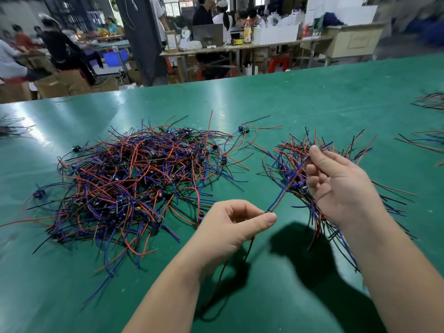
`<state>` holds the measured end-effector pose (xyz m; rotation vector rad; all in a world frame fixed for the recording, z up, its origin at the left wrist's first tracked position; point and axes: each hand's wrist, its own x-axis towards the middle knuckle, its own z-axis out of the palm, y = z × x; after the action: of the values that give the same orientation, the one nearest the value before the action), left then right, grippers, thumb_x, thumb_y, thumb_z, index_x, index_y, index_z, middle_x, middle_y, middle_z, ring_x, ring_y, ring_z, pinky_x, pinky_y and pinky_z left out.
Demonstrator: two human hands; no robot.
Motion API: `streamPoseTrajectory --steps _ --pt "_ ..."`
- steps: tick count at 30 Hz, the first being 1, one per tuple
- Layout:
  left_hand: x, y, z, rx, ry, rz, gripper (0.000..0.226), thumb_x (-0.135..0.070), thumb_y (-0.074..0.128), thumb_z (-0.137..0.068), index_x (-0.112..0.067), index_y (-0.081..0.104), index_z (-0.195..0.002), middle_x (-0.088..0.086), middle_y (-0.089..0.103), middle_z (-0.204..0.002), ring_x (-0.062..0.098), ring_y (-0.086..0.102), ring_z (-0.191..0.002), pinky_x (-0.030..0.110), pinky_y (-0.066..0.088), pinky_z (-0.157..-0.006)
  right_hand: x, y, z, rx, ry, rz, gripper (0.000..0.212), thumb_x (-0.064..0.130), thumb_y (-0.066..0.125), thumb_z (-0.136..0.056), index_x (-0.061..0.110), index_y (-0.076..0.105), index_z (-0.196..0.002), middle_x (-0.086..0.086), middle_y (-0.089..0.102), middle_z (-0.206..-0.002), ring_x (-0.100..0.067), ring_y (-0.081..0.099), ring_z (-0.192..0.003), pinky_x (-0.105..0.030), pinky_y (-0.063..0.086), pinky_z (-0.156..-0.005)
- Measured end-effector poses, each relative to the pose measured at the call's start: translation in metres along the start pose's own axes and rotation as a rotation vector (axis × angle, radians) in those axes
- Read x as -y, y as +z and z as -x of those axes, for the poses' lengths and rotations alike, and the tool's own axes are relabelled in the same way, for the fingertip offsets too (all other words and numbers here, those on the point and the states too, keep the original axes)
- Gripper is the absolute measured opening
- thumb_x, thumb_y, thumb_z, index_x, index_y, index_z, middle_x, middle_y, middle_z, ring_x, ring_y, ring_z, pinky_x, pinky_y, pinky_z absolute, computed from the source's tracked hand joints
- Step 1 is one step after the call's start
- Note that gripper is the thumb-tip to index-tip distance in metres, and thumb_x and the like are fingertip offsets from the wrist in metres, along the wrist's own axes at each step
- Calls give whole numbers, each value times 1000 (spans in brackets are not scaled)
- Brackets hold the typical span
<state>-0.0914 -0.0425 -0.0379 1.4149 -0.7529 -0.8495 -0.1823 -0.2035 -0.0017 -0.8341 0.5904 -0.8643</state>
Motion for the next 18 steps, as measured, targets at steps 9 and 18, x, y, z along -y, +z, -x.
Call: streamPoseTrajectory --steps 9,18 --pt "-1 -8 4 260 -119 -80 27 -32 73 -75 -19 74 -98 -1 50 -70 9 39 -62 13 29 -54 -13 0 -2 6 -86 109 14 12 63 -89 17 58 -76 3 59 -49 -7 57 -42 -13 38 -36" --pt "-7 -10 6 282 -4 294 23 -35 87 -62 -27 71 -78 -7 60 -63 6 54 -55 17 44 -56 -25 1 -4 66 68 127 14 15 42 -101 13 51 -91 -4 62 -56 -8 56 -42 -14 41 -39"
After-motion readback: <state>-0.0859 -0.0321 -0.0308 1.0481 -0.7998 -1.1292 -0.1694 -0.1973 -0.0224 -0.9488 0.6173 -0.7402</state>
